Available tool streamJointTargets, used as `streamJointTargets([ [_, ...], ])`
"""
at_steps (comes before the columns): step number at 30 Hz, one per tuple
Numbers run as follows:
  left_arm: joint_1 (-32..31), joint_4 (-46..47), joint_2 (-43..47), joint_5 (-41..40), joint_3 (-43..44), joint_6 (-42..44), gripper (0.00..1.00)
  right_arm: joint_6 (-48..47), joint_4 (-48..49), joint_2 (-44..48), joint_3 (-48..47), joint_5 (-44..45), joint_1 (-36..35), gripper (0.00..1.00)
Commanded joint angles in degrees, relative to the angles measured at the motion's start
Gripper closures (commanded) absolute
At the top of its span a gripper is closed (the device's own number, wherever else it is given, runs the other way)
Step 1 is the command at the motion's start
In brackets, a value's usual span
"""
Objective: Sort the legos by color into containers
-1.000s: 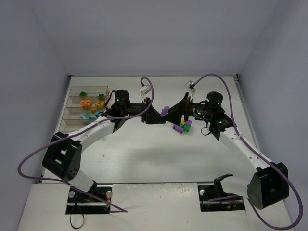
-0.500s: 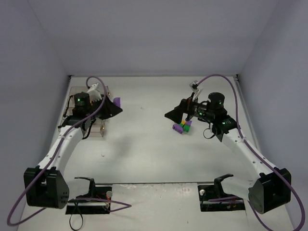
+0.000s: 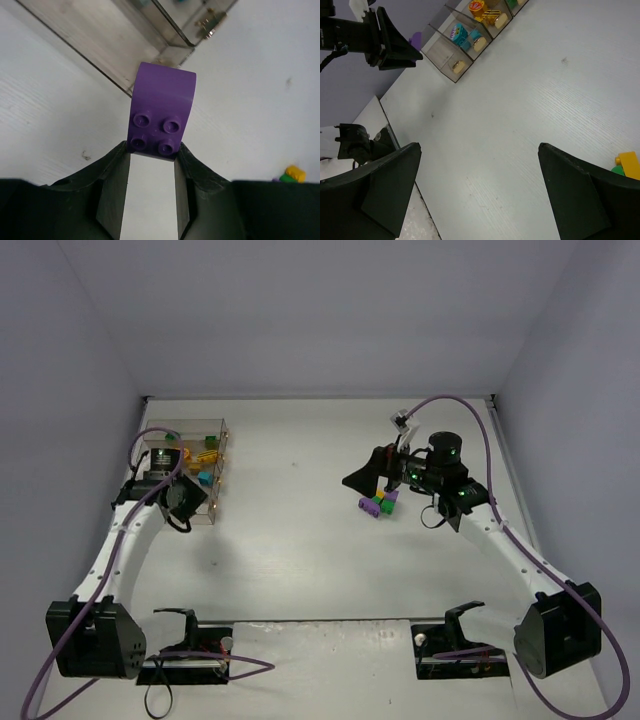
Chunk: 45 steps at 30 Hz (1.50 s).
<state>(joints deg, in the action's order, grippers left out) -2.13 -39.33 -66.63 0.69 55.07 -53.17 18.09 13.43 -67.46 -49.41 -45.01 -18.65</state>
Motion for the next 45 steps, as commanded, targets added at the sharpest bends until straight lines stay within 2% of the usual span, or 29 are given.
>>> streamJointTargets([
  [1, 0.4, -4.9, -0.7, -11.2, 6.0, -7.5, 0.86, -0.9, 3.2, 0.1, -1.7, -0.5, 0.5, 0.0],
  [14, 5.5, -4.2, -14.0, -6.9, 9.0, -13.8, 0.8, -0.4, 1.9, 4.7, 1.9, -0.2, 1.1, 0.0],
  [16, 5.8, -3.5, -14.8, -6.5, 8.9, -14.1, 0.69, -0.2, 1.6, 5.4, 2.3, -0.1, 1.2, 0.0],
  [19, 6.3, -2.6, -15.6, -6.0, 9.1, -13.9, 0.62, -0.2, 1.2, 6.2, 2.9, 0.6, 1.3, 0.0],
  [20, 6.4, -2.4, -16.0, -6.1, 9.4, -13.8, 0.57, -0.2, 1.2, 6.5, 3.1, 0.8, 1.3, 0.0],
  [23, 7.1, -2.7, -17.0, -6.0, 9.9, -13.7, 0.48, -0.2, 0.9, 6.8, 3.4, 1.2, 1.6, 0.0],
  [28, 7.3, -2.7, -17.2, -5.9, 10.4, -12.8, 0.47, -0.2, 0.2, 6.6, 3.3, 3.8, 1.8, 0.0],
  [32, 7.2, -1.6, -15.4, -4.3, 11.5, -8.3, 0.47, 0.2, -3.9, 5.8, 2.4, 14.5, 2.0, 0.03],
  [35, 6.7, 0.8, -12.3, -1.4, 13.0, 1.3, 0.47, 1.6, -10.8, 2.1, -0.1, 27.6, 2.1, 0.12],
  [39, 5.2, 6.2, -7.6, 4.8, 11.4, 9.9, 0.47, 4.1, -13.2, -0.6, -0.5, 37.3, 2.1, 0.15],
  [42, 3.7, 9.0, -5.3, 11.2, 10.6, 15.4, 0.46, 5.0, -16.3, -3.0, -1.5, 43.3, 2.0, 0.16],
  [44, 2.2, 9.4, -4.7, 12.1, 10.5, 18.4, 0.46, 4.7, -17.3, -4.8, -2.8, 44.6, 2.0, 0.19],
  [45, -1.2, 10.2, -4.6, 12.4, 10.4, 19.4, 0.45, 4.2, -18.3, -6.8, -3.4, 44.8, 1.8, 0.2],
])
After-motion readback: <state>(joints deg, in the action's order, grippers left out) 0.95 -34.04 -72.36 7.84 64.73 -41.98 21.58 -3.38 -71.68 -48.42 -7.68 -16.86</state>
